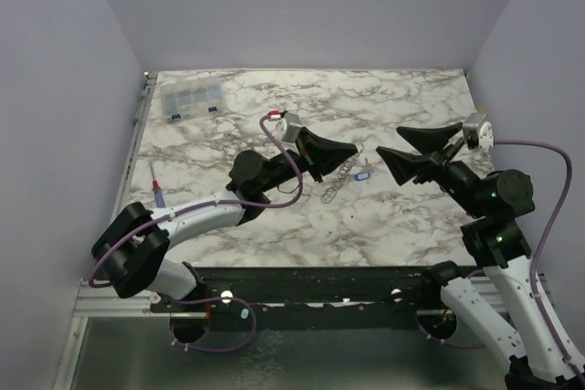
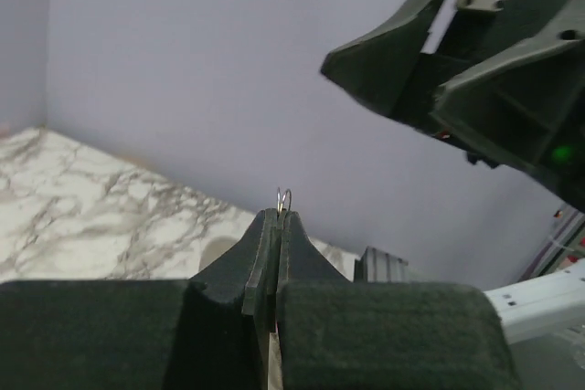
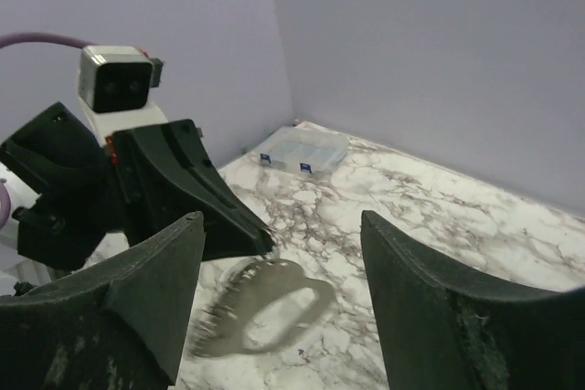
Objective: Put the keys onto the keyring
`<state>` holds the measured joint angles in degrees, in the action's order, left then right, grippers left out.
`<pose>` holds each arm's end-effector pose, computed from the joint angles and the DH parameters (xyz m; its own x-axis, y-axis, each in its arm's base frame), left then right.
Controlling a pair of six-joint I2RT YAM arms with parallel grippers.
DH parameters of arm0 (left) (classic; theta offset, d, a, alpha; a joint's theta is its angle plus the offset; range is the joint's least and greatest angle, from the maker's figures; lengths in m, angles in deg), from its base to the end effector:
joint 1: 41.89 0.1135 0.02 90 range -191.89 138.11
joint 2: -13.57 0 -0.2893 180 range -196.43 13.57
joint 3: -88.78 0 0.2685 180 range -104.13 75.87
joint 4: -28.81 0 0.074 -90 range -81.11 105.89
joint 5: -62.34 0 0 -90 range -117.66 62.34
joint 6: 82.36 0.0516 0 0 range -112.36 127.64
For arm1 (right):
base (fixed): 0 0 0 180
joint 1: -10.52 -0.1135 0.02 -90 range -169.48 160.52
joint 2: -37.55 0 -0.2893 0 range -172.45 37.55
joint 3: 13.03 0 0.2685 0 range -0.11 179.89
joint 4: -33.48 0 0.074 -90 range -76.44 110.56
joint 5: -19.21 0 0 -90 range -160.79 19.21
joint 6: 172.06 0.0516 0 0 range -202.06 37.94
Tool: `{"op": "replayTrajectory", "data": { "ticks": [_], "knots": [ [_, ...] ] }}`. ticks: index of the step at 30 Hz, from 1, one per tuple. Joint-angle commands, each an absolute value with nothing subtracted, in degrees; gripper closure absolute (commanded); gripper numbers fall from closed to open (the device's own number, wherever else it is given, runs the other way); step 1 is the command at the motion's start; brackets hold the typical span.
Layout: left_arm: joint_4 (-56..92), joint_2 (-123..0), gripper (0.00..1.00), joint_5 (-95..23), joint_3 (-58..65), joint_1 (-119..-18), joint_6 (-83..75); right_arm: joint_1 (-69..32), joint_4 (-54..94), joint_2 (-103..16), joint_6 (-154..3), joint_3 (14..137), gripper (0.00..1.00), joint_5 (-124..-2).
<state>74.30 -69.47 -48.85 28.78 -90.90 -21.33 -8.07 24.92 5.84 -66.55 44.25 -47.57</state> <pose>0.2121 -0.2726 0.3422 -0.2279 -0.4263 -0.8754 0.9288 0.1748 -0.3269 0.1188 0.0614 0.4170 0.0933 0.2906 -0.9523 -0.7008 0.6986 0.1446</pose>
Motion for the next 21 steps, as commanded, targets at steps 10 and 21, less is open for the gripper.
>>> {"op": "replayTrajectory", "data": {
  "ticks": [10,21],
  "knots": [
    [98.3,-56.6,1.00,-44.6,40.0,-89.9,-27.8,-7.9,40.0,-6.4,-61.8,47.3,0.47,-20.1],
    [106.6,-56.6,1.00,-40.9,42.5,-89.9,-32.5,-7.9,52.3,-13.5,-55.6,49.4,0.53,-13.7]
  ]
}}
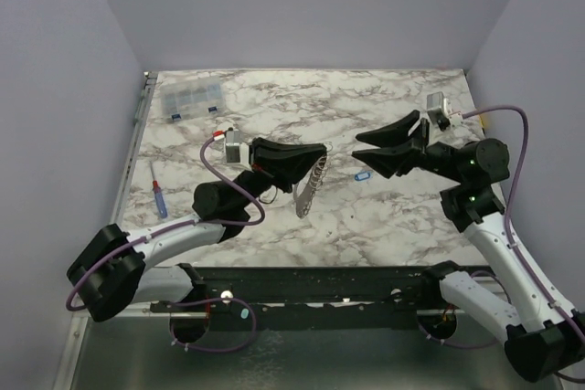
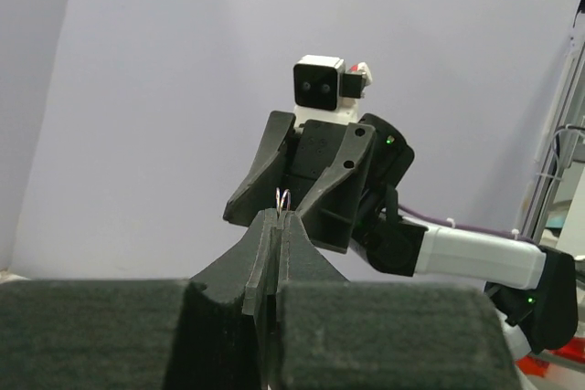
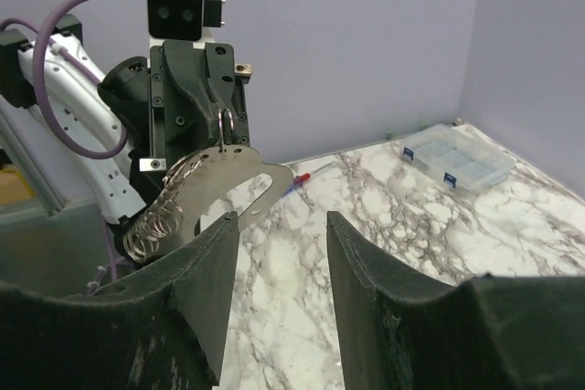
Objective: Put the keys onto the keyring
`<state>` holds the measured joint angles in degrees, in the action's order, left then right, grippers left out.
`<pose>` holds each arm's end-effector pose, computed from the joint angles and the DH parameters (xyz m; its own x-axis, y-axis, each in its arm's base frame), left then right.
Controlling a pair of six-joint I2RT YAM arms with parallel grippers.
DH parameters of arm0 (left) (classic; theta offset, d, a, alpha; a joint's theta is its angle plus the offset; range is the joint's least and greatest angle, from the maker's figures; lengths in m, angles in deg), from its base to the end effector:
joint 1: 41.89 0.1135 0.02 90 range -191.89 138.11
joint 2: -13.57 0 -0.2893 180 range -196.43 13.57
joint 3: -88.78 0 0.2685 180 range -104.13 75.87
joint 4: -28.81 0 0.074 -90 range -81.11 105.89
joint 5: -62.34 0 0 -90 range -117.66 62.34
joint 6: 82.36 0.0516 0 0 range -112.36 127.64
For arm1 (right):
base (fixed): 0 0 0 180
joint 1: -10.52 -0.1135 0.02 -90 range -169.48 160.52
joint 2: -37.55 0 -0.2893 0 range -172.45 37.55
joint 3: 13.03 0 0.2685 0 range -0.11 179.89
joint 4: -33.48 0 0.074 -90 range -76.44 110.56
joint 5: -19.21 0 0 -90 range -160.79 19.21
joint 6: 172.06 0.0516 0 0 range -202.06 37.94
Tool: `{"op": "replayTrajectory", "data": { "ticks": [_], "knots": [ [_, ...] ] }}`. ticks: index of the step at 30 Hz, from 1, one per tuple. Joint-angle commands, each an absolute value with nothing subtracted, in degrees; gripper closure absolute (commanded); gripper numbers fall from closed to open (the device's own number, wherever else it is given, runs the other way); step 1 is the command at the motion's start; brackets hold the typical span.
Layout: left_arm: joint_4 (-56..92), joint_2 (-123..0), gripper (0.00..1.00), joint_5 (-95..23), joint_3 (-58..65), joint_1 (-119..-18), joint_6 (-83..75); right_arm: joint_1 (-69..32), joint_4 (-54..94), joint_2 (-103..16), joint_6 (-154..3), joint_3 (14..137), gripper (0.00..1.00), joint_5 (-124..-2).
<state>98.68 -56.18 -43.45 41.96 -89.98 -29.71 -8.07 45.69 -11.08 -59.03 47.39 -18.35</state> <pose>0.1576 -0.1966 0.3707 -0.1218 -0.7383 -0.6634 0.9640 0.0712 -0.2562 0.1651 0.0987 0.4284 0.0102 0.2551 -0.9669 -0.9614 0.2685 0.0607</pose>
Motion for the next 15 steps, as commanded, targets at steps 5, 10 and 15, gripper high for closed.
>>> {"op": "replayTrajectory", "data": {
  "ticks": [5,10,15],
  "knots": [
    [111.2,-58.3,1.00,-39.6,42.9,-89.9,-34.4,-7.9,55.4,-16.1,-53.1,51.1,0.57,-11.0],
    [113.2,-60.0,1.00,-39.1,42.7,-89.9,-35.0,-8.0,58.8,-17.8,-50.2,51.8,0.62,-10.3],
    [115.4,-61.4,1.00,-38.1,42.2,-90.0,-35.2,-8.0,60.4,-18.8,-48.7,52.0,0.63,-10.3]
  ]
}}
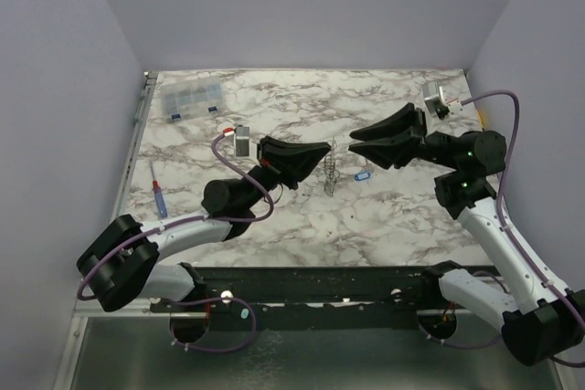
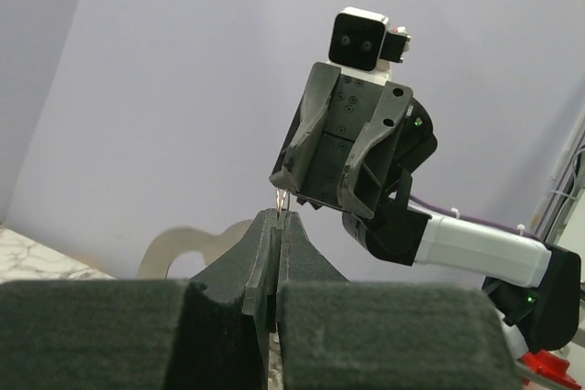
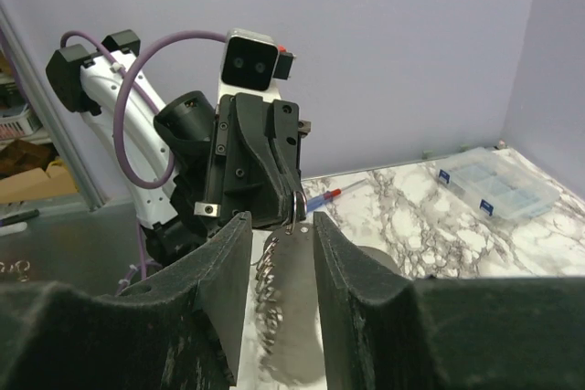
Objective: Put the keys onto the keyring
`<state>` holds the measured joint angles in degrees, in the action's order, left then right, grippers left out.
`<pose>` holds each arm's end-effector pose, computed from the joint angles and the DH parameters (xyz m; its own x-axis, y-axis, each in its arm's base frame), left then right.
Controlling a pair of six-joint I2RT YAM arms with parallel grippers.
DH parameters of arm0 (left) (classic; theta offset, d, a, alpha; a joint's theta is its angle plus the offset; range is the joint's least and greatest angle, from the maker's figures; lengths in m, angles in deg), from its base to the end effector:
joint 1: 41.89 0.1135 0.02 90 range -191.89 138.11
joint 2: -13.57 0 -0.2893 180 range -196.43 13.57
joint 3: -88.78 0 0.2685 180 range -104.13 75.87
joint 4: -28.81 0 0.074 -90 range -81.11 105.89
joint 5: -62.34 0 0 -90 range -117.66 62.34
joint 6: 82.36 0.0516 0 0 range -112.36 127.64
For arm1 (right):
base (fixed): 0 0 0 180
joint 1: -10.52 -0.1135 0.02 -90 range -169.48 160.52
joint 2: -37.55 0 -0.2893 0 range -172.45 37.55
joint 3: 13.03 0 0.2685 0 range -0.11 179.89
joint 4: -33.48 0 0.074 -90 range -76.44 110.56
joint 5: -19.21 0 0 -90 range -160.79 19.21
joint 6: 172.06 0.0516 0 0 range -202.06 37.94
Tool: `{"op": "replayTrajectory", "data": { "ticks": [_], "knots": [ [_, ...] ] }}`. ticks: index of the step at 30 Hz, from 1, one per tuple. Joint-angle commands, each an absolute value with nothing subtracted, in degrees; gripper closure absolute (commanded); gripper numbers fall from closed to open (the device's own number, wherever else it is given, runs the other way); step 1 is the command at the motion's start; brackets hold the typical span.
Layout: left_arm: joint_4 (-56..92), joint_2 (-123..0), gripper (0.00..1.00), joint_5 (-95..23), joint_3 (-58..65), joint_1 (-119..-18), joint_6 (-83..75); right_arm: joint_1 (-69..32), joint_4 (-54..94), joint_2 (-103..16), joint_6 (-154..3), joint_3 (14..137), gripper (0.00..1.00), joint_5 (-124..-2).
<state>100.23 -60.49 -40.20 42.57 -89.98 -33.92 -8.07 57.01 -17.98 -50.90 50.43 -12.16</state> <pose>0.1707 -0.2070 0.3520 -0.2071 -0.7387 -0.6414 0.9276 0.0600 -0.3687 0.1833 0.1081 0.4417 -0.0198 0.2775 -0.9605 -0.9887 0.1374 0.0600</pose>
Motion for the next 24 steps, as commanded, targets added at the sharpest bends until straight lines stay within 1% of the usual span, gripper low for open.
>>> {"op": "replayTrajectory", "data": {
  "ticks": [1,13,20,24],
  "knots": [
    [115.7,-61.7,1.00,-38.2,41.9,-90.0,-35.4,-8.0,60.2,-19.1,-48.8,52.0,0.63,-10.7],
    [118.1,-64.2,1.00,-37.3,40.4,-90.0,-36.2,-8.8,57.5,-20.5,-51.8,52.3,0.65,-12.8],
    [118.1,-64.0,1.00,-36.8,39.4,-90.1,-36.1,-8.8,55.3,-21.3,-53.8,51.6,0.62,-14.3],
    [118.1,-64.2,1.00,-36.8,38.9,-90.1,-36.1,-9.2,54.9,-22.0,-54.1,51.9,0.64,-13.7]
  ]
}}
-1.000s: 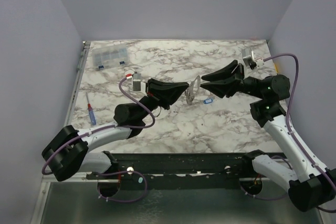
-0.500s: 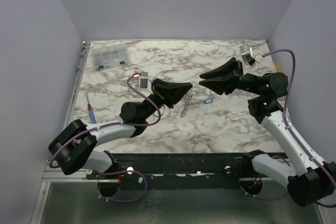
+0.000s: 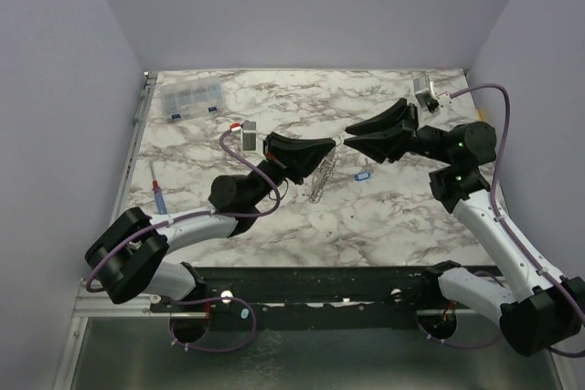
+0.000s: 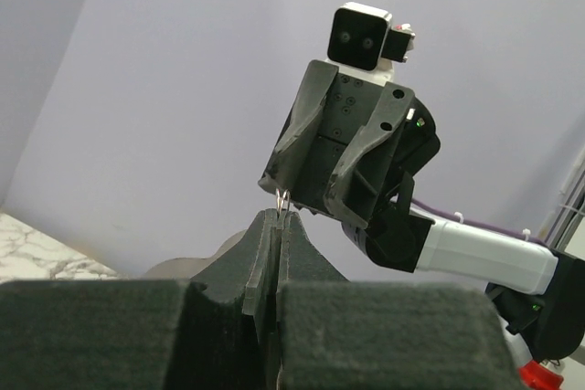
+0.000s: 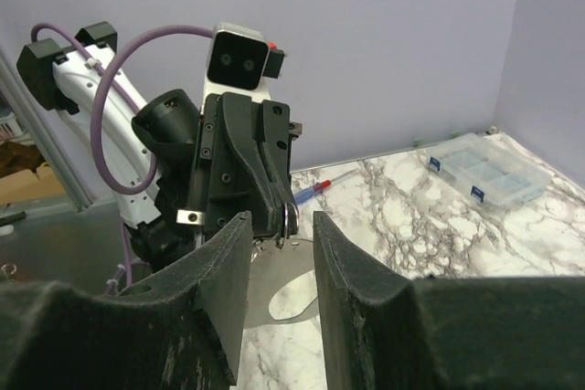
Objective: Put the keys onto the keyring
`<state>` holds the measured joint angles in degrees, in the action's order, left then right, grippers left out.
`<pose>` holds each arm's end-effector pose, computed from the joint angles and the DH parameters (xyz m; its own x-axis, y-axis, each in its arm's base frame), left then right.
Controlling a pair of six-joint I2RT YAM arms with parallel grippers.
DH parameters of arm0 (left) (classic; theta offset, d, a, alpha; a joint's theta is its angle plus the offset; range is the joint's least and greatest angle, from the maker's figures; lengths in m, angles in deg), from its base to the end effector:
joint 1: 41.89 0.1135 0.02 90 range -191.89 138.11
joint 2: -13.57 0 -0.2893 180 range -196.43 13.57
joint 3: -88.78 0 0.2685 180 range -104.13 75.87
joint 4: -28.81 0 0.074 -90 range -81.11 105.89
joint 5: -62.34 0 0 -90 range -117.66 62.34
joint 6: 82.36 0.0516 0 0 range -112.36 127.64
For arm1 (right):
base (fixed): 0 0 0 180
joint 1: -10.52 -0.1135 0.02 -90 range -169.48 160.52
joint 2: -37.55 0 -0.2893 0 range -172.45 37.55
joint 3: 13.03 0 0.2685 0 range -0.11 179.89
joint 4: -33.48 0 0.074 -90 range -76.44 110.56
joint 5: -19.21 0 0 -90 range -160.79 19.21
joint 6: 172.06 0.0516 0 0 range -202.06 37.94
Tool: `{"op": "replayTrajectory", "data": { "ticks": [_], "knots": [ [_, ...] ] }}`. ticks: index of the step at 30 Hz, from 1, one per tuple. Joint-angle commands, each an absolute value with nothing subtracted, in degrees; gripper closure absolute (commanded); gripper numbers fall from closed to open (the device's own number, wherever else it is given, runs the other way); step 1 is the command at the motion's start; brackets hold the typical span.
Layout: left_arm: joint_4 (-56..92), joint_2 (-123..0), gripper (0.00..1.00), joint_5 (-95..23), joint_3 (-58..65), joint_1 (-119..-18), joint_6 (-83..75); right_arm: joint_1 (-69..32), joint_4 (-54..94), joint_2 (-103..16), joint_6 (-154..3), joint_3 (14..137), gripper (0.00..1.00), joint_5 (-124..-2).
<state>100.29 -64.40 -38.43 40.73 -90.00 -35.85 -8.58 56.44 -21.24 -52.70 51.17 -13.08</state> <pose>0.1836 -0.2191 0.3452 -0.2462 -0.7381 -0.6282 0.9032 0.0605 -0.4250 0.2000 0.1154 0.4345 -0.0390 0.2637 -0.9638 -0.9851 0.1516 0.0813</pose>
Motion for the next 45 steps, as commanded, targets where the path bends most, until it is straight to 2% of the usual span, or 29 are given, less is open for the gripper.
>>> {"op": "replayTrajectory", "data": {
  "ticks": [1,14,22,27,36,39,45],
  "knots": [
    [118.1,-64.3,1.00,-36.8,38.8,-90.1,-36.1,-9.2,54.7,-22.2,-54.2,52.0,0.64,-13.7],
    [118.1,-65.9,1.00,-37.0,36.3,-90.5,-35.5,-10.6,52.9,-23.6,-55.8,52.7,0.68,-13.0],
    [118.0,-66.3,1.00,-36.9,36.1,-90.8,-35.3,-10.9,53.1,-23.7,-56.1,53.2,0.80,-13.7],
    [118.1,-66.4,1.00,-36.8,36.1,-90.8,-35.2,-11.0,53.2,-23.7,-56.0,53.2,0.98,-13.3],
    [118.2,-66.7,1.00,-36.9,37.1,-91.0,-34.3,-11.3,51.3,-22.4,-59.3,52.6,0.99,-13.4],
    [118.0,-66.4,0.95,-36.9,37.9,-91.0,-34.0,-11.3,48.3,-22.1,-61.8,53.2,0.99,-13.6],
    [118.1,-65.9,0.72,-37.2,39.7,-90.9,-32.8,-11.3,41.5,-21.6,-68.3,54.9,0.99,-14.1]
  ]
}}
